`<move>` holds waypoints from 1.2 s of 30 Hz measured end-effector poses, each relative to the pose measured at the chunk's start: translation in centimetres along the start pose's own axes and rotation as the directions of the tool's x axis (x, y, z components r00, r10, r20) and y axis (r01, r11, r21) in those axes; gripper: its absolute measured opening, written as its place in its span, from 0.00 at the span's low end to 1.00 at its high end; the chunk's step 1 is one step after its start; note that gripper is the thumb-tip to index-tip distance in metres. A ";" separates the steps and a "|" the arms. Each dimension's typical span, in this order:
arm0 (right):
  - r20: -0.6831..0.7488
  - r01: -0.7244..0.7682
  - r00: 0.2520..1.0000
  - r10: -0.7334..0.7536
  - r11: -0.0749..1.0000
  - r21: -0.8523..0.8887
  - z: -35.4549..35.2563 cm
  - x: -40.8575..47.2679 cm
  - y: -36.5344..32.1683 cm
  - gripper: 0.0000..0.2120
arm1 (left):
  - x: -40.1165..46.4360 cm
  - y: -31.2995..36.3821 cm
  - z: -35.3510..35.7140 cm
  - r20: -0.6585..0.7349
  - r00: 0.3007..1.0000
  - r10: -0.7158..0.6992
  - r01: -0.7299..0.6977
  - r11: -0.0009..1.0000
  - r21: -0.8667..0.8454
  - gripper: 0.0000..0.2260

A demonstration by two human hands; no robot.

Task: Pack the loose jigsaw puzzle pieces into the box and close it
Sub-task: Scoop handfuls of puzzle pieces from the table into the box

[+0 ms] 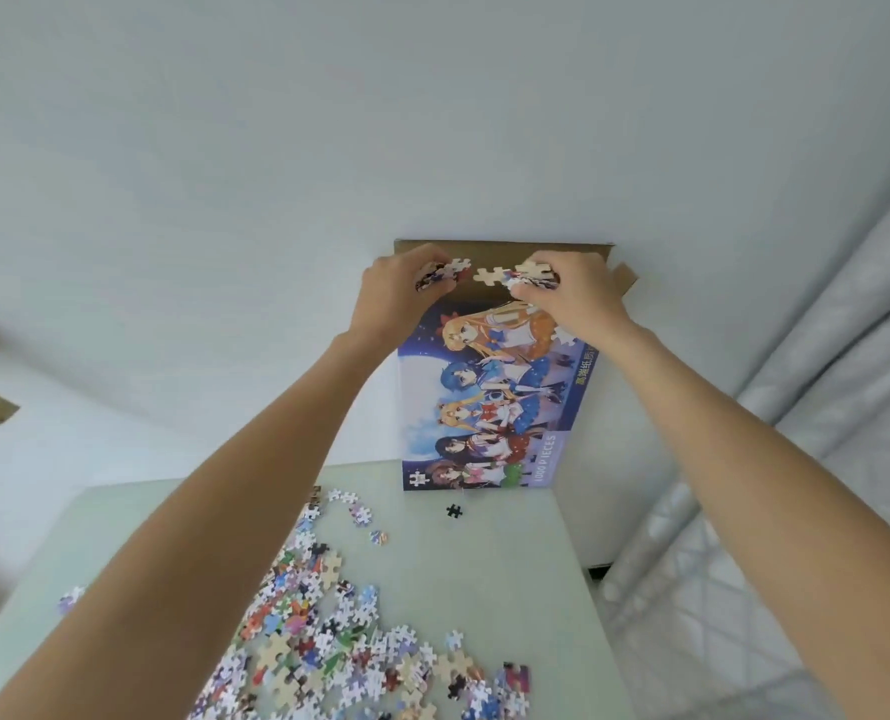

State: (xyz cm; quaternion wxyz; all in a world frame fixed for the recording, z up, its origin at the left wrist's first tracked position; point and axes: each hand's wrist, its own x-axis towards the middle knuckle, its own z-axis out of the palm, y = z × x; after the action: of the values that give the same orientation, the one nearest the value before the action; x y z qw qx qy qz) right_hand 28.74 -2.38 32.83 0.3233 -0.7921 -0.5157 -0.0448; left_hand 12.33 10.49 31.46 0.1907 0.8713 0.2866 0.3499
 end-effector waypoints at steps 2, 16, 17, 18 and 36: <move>0.005 0.042 0.999 -0.041 0.998 -0.047 0.5 1.2 0.4 0.21 | 1.5 -0.4 0.8 0.029 0.998 0.058 -0.060 0.997 0.058 0.11; 0.087 0.021 0.996 -0.023 1.000 0.023 3.2 4.2 1.4 0.12 | 3.0 -1.4 2.5 0.101 0.994 0.029 -0.043 0.989 0.139 0.08; 0.089 0.032 0.995 -0.033 0.999 0.013 3.3 4.0 1.2 0.12 | 3.0 -1.3 2.5 0.087 0.996 0.023 -0.033 0.992 0.119 0.07; 0.091 0.040 0.995 -0.039 0.999 -0.008 3.3 3.9 1.2 0.13 | 3.0 -1.3 2.5 0.079 0.997 0.017 -0.025 0.995 0.100 0.06; -0.261 0.382 0.875 -0.407 0.913 -0.144 3.7 -2.6 -0.1 0.08 | 0.4 -2.1 0.7 -0.067 0.887 0.457 -0.407 0.842 0.353 0.09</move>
State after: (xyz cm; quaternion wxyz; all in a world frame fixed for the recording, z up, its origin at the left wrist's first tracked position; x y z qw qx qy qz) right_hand 26.48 -2.37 28.92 0.3432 -0.6688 -0.6118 -0.2463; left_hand 12.32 12.28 30.05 -0.0631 0.9042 0.1501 0.3948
